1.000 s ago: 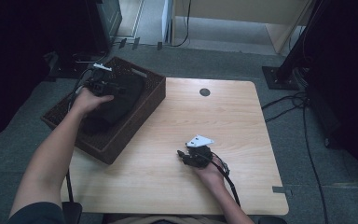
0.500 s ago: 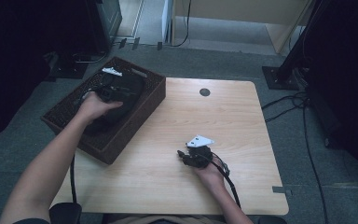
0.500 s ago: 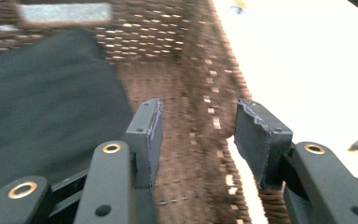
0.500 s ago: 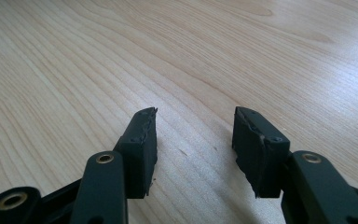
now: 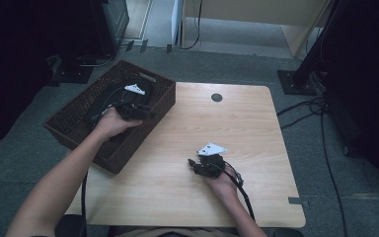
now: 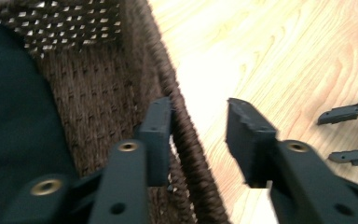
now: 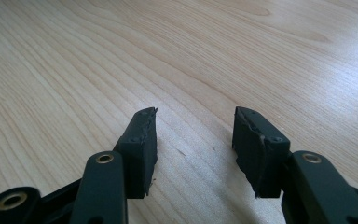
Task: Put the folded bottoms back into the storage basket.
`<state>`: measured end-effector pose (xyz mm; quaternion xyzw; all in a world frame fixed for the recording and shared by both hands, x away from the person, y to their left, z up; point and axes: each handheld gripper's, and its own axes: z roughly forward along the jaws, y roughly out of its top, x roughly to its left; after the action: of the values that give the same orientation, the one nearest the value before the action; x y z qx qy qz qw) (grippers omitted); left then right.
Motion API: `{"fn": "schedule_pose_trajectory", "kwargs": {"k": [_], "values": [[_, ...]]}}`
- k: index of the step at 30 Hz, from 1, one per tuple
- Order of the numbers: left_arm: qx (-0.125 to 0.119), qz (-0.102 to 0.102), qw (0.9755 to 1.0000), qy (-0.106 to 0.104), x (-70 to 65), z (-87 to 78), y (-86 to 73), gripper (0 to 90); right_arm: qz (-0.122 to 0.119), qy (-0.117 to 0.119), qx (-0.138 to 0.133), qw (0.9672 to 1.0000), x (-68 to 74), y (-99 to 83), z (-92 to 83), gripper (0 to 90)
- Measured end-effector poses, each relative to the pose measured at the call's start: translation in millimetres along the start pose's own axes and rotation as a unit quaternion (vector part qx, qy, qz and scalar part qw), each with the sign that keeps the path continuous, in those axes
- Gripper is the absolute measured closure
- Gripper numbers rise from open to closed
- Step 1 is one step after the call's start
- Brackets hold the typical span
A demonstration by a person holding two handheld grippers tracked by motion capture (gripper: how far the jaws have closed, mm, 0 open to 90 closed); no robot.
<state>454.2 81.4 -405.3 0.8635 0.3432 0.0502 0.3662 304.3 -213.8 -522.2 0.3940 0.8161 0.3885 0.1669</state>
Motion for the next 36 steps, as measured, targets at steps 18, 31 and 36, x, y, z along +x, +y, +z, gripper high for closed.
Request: {"fn": "schedule_pose_trajectory", "kwargs": {"k": [18,31,36], "values": [[0.067,-0.008,0.9975,0.023,-0.5,9.8,-6.9,75.0,0.000,-0.002,0.000,1.0000,0.0,-0.3,-0.3,50.3],[0.036,-0.134,0.9833,0.118,54.8,-22.2,-27.0,74.6,0.002,-0.001,0.002,1.0000,-0.2,-1.3,-1.9,50.4],[0.025,-0.166,0.9757,0.140,72.6,-29.6,-31.2,74.0,0.002,-0.001,0.002,1.0000,-0.3,-1.2,-1.8,50.6]]}}
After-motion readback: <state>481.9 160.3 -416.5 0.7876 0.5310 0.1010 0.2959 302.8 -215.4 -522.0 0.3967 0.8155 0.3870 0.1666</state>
